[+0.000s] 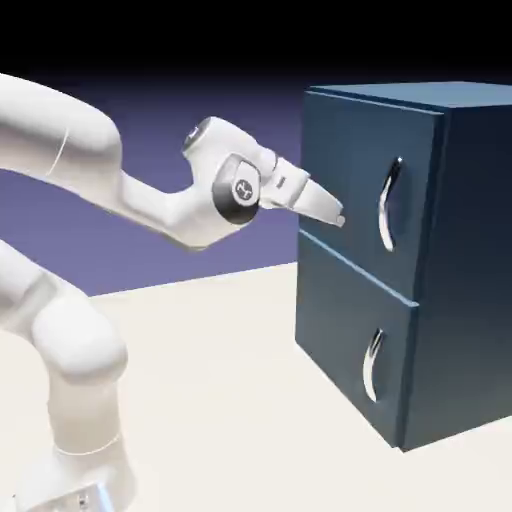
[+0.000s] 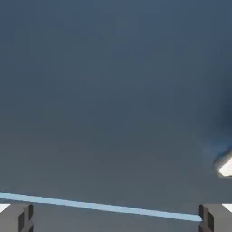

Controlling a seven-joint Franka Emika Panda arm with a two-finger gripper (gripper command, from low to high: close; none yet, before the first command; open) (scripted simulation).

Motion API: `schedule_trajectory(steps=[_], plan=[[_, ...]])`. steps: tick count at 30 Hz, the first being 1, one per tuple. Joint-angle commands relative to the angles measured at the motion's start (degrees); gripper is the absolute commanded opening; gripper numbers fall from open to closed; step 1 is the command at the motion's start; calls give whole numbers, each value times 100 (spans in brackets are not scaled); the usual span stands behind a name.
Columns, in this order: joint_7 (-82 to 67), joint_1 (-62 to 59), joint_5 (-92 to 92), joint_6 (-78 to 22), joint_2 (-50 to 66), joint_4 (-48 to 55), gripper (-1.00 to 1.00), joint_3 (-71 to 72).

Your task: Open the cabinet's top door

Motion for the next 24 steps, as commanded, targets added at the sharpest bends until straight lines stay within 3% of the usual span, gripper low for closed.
schedule_trajectory(steps=[1,24], plan=[[187,71,-250,-20,-39,23,100,-84],[4483,1703,-5981,-471,-939,563,100,-2010]])
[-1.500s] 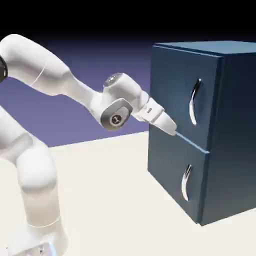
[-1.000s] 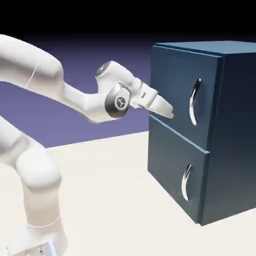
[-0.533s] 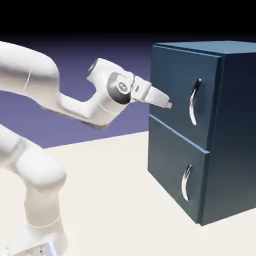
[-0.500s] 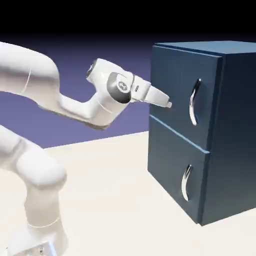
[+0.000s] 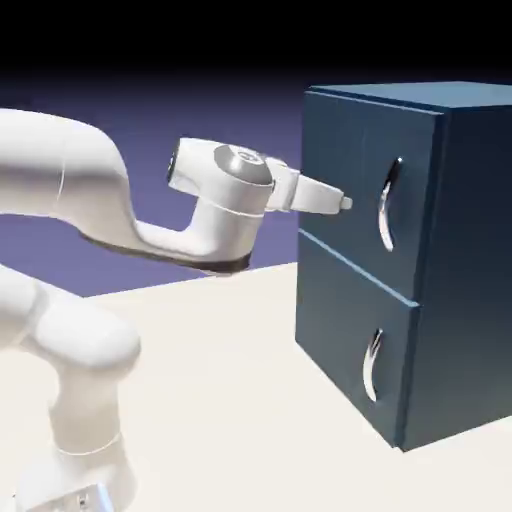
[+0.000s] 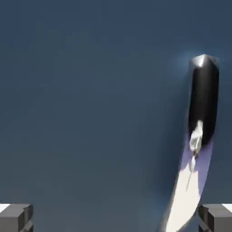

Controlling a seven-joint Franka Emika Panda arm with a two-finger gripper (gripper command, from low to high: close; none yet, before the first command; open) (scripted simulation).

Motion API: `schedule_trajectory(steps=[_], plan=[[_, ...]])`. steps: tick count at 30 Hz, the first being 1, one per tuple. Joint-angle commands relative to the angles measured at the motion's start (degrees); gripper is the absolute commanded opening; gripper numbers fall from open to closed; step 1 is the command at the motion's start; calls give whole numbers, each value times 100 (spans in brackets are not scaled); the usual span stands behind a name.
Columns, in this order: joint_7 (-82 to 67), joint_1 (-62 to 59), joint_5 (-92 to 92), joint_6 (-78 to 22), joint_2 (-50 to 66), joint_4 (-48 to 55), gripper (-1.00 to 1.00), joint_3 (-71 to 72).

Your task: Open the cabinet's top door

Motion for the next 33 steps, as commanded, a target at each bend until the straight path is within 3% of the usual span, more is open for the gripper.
schedule_trajectory(steps=[1,19,26,27,33], plan=[[187,71,-250,-20,-39,23,100,-84],[3548,1347,-4733,-373,-743,446,100,-1590],[3724,2360,-4952,-610,-261,1168,100,-2194],[3724,2360,-4952,-610,-261,1168,-100,-2194],[3724,1323,-4348,-1059,-227,417,-100,-1320]])
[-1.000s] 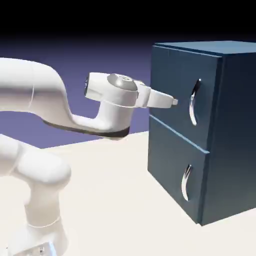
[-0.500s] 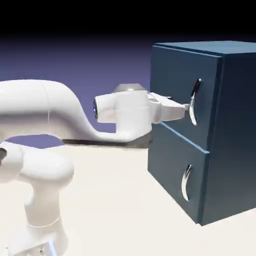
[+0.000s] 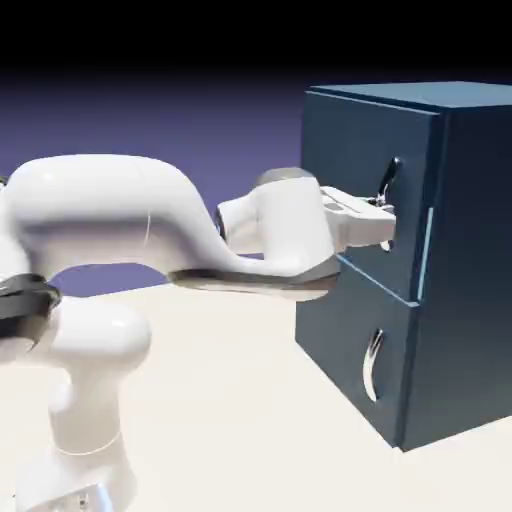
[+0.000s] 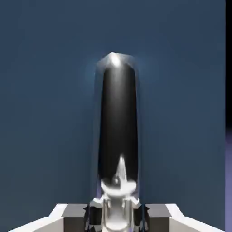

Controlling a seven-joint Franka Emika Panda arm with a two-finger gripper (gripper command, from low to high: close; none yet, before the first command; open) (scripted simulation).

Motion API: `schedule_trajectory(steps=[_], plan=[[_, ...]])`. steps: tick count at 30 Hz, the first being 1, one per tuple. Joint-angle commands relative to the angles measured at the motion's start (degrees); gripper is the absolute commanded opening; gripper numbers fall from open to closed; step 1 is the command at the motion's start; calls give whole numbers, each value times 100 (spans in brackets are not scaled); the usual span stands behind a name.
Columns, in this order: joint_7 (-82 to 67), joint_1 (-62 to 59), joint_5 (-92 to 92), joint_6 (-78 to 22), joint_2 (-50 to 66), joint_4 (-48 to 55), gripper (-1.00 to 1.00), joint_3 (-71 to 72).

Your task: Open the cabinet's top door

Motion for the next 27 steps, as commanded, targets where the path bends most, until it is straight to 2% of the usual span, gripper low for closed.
schedule_trajectory(steps=[1,6,14,27], plan=[[0,-207,136,-83,-4,-142,-100,190],[11,-1236,861,-401,-89,-787,-100,1207],[-764,-2332,2810,-1183,-916,-1899,-100,2803],[-1801,-2489,6048,-2686,-2061,-2791,-100,5171]])
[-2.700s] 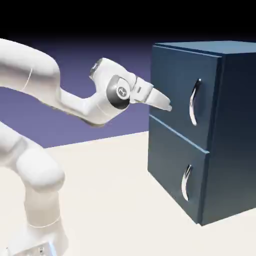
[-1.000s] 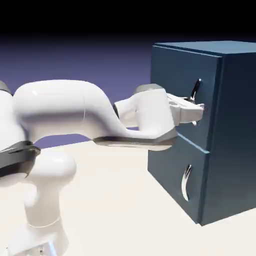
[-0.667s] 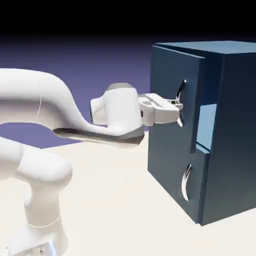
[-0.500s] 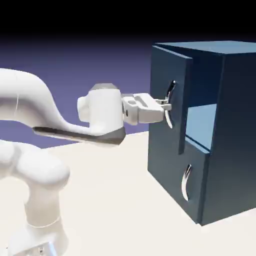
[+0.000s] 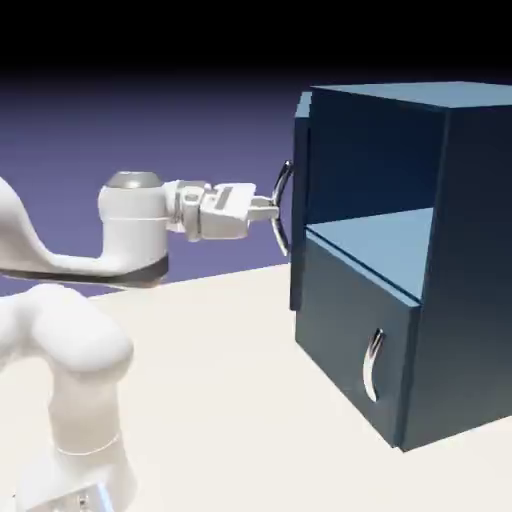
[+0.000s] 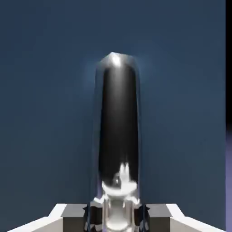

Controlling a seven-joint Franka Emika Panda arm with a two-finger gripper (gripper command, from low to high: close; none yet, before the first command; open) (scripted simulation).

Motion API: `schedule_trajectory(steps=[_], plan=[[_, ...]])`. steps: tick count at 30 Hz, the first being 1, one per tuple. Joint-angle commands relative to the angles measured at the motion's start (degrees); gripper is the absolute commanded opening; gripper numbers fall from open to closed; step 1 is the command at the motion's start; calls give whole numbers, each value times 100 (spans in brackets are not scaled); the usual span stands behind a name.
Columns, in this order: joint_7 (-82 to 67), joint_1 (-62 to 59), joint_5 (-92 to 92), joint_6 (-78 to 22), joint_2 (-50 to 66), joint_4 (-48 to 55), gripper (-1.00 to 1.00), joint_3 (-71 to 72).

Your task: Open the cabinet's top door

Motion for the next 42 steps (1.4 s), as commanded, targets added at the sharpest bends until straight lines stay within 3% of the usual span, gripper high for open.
schedule_trajectory(steps=[1,10,19,31,42], plan=[[-53,47,257,-156,-42,-22,-100,197],[-206,485,2400,-1684,132,182,-100,2054],[55,231,4213,-3375,1184,1218,-100,3922],[503,-1791,5710,-5610,2697,3585,-100,6375],[466,-4075,6391,-6898,2885,5483,-100,8222]])
